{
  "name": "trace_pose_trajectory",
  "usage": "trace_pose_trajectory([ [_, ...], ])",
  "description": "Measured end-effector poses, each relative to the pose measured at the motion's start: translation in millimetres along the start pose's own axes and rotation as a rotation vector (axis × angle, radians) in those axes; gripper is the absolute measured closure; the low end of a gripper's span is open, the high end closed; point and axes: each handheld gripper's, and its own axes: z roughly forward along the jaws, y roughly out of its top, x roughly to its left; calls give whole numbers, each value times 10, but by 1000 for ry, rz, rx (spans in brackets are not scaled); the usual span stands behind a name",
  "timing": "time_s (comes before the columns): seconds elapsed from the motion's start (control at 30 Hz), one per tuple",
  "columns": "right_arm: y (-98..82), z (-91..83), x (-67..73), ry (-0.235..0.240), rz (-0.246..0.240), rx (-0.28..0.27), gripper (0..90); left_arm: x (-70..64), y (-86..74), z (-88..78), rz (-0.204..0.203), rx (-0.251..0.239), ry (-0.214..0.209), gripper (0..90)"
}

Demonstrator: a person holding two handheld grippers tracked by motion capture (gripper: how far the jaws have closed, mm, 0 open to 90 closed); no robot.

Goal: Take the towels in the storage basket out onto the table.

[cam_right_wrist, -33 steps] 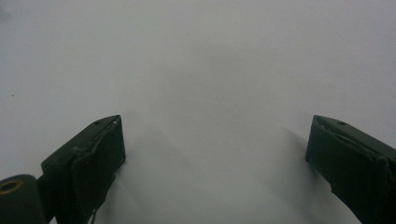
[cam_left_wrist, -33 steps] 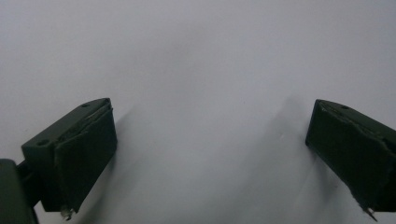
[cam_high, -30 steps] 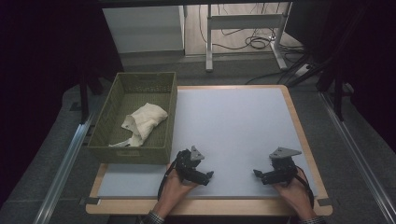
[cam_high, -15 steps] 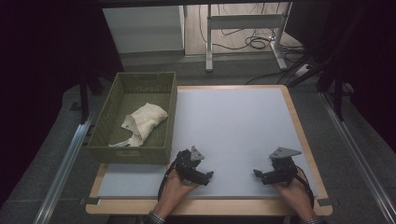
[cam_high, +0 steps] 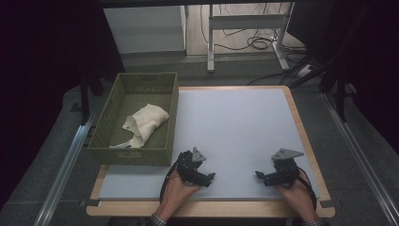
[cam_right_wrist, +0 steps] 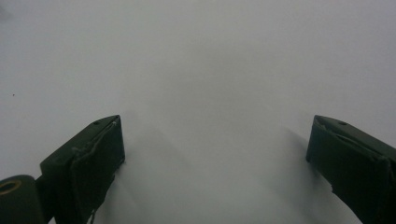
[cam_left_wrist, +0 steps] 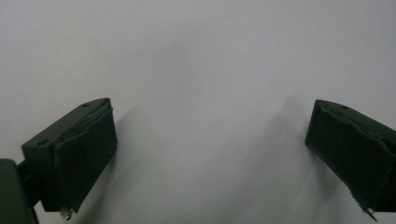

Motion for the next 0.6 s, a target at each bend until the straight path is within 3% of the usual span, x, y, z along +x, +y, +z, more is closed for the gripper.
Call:
trace_pose_trajectory([
  [0.3,-1,0,0,-1,0,-1,43,-19,56,-10,22,8,-32,32],
  [0.6,-1,0,0,-1,-1,-1,43,-55,161,-84,60,4,-35,33],
])
